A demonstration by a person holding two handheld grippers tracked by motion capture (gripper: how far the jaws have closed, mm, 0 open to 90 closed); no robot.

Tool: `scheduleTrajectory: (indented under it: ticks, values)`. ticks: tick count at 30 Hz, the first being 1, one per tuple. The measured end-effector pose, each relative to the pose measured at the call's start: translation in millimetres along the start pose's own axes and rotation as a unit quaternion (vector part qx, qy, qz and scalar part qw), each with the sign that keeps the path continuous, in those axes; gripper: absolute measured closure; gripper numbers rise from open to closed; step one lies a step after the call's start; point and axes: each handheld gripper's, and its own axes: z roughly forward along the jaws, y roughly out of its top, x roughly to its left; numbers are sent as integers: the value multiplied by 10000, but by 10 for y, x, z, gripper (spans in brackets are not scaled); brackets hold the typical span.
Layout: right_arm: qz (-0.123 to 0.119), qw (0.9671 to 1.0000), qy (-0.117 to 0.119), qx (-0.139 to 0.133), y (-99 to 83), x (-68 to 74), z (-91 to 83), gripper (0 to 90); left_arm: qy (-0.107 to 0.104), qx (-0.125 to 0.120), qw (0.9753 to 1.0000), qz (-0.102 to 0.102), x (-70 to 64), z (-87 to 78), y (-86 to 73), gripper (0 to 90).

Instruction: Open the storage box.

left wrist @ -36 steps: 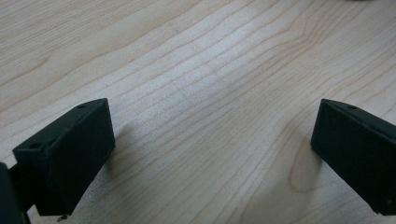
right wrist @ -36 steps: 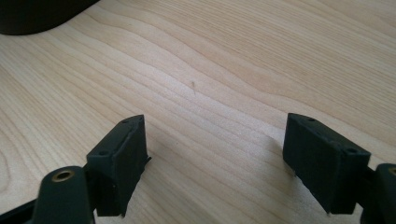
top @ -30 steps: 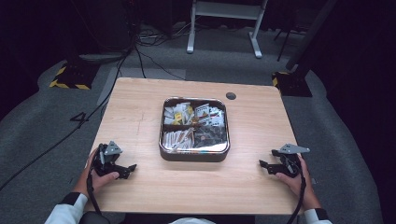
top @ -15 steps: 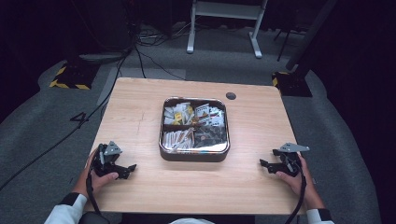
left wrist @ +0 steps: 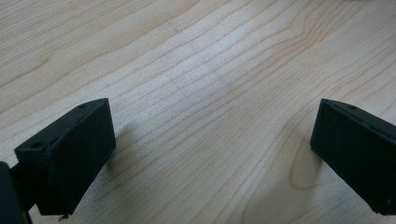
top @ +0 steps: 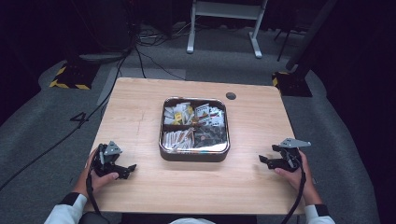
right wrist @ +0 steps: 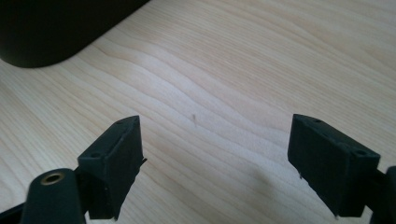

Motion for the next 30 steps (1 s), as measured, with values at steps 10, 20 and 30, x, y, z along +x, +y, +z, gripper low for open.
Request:
scheduleTrajectory:
  ticks: [10,20,30]
  values:
    - [-158,9997,110,-153,185,44,-27,204,-1,2,10000,2,0,0,0,2]
    - [-358,9990,144,-230,357,102,-34,218,-2,1,10000,0,0,0,0,2]
    - [-501,9980,232,-317,565,156,-20,226,-2,5,10000,6,1,0,0,2]
